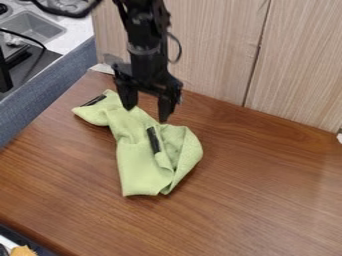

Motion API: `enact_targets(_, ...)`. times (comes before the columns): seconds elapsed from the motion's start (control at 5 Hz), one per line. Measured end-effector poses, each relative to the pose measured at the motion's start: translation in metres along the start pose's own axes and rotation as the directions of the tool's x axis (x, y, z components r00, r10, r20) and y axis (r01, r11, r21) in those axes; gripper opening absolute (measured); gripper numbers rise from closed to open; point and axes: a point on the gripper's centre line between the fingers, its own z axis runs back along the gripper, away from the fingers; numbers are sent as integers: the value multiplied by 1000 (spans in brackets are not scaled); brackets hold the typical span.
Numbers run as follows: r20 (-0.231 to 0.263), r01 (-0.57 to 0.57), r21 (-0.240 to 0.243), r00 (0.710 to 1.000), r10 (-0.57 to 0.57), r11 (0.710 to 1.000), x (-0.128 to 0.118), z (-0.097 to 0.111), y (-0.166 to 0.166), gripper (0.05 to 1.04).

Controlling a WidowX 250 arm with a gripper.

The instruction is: Fold the cloth from bottom left to top right

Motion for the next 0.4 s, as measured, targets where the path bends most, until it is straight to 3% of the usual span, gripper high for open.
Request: enact_targets(0.4, 8, 0, -2, 1000, 0, 1000, 2, 2, 1, 1001)
